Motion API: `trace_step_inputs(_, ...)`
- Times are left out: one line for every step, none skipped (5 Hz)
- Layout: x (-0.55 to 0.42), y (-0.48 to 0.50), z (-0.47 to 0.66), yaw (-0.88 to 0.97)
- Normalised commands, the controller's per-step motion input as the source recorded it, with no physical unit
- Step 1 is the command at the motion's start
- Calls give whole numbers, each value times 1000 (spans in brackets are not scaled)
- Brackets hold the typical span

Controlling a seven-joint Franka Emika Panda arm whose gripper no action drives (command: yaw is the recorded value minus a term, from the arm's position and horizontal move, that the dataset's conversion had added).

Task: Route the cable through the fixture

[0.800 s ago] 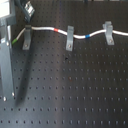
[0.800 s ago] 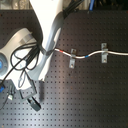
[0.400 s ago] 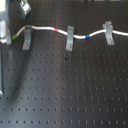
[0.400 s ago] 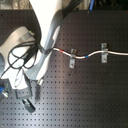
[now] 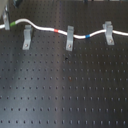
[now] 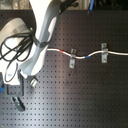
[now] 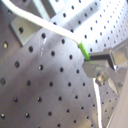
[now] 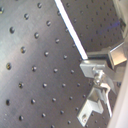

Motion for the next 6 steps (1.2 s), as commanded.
trace_step_inputs(150,-21,-312,751)
trace_step_inputs(52,-3,-57,894)
trace_step_inputs(142,-114,130,737)
trace_step_inputs(275,-269,232,491)
trace_step_inputs(378,-400,153,246)
trace_step_inputs(316,-476,142,197)
